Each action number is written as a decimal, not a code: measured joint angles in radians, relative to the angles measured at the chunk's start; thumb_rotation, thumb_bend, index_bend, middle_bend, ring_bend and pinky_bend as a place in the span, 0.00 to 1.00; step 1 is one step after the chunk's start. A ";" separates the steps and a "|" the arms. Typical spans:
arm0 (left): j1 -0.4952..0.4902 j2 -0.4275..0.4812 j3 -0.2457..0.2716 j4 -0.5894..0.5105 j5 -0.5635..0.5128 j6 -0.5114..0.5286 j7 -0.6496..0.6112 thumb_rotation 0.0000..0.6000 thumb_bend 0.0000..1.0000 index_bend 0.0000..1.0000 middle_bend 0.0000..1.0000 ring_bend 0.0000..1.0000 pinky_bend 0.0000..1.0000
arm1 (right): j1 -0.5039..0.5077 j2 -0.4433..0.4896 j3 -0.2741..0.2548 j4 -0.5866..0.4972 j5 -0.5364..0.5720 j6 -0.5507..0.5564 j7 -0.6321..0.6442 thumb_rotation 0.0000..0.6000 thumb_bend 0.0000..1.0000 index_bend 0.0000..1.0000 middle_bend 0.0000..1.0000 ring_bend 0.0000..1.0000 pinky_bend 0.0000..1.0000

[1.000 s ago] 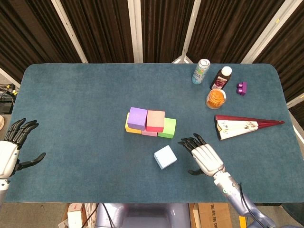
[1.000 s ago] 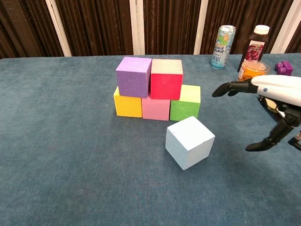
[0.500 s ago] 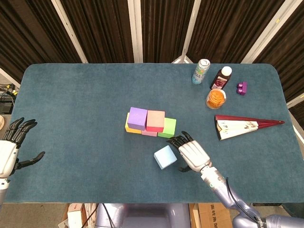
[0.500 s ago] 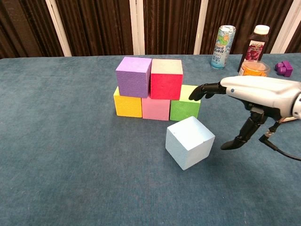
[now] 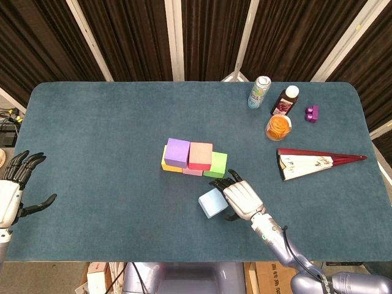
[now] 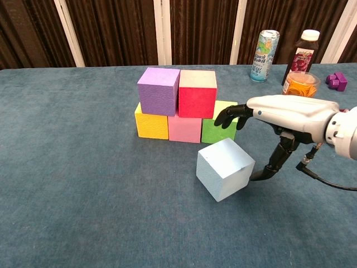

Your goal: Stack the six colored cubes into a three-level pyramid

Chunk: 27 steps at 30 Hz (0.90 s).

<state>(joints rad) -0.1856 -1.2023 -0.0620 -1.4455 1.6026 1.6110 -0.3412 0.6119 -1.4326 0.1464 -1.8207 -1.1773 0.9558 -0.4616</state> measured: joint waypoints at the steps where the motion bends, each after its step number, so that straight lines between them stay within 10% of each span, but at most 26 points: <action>1: 0.000 0.000 0.000 0.000 0.000 -0.001 0.001 1.00 0.27 0.14 0.11 0.00 0.00 | 0.003 -0.003 -0.001 0.002 0.002 0.000 -0.001 1.00 0.09 0.23 0.23 0.24 0.00; 27: -0.001 -0.013 -0.017 0.000 -0.022 -0.020 0.010 1.00 0.27 0.14 0.12 0.00 0.00 | 0.065 -0.053 -0.018 0.080 0.033 -0.018 0.012 1.00 0.09 0.29 0.31 0.24 0.00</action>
<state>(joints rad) -0.1861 -1.2153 -0.0794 -1.4454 1.5807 1.5913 -0.3311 0.6772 -1.4857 0.1286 -1.7407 -1.1439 0.9376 -0.4494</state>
